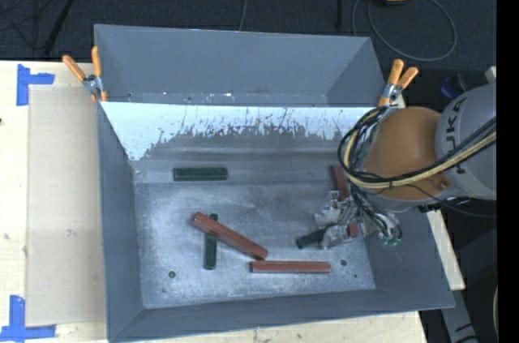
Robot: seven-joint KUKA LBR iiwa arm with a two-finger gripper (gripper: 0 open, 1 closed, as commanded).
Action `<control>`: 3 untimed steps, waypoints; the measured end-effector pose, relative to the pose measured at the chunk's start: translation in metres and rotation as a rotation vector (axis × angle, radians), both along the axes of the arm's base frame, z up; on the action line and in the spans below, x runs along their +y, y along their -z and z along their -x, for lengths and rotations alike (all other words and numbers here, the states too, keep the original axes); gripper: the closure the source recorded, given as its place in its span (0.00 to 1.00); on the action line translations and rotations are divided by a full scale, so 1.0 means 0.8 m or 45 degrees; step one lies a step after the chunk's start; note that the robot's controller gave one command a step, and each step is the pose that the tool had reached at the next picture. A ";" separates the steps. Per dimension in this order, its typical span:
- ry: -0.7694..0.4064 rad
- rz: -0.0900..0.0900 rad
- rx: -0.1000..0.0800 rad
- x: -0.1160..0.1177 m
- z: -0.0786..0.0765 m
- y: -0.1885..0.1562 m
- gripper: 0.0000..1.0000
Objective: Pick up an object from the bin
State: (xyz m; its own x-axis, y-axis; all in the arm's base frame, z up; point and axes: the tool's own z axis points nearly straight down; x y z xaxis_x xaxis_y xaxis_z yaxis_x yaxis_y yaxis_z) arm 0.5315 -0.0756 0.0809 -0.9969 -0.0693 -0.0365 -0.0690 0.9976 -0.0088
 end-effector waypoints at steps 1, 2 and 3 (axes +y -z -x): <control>-0.084 -0.007 0.044 0.026 -0.004 -0.170 1.00; -0.086 -0.007 0.046 0.027 -0.004 -0.169 0.00; -0.087 -0.007 0.046 0.027 -0.004 -0.169 0.00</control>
Offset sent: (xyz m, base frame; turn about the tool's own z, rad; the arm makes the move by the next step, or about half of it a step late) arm 0.0000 0.0000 0.0000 0.0000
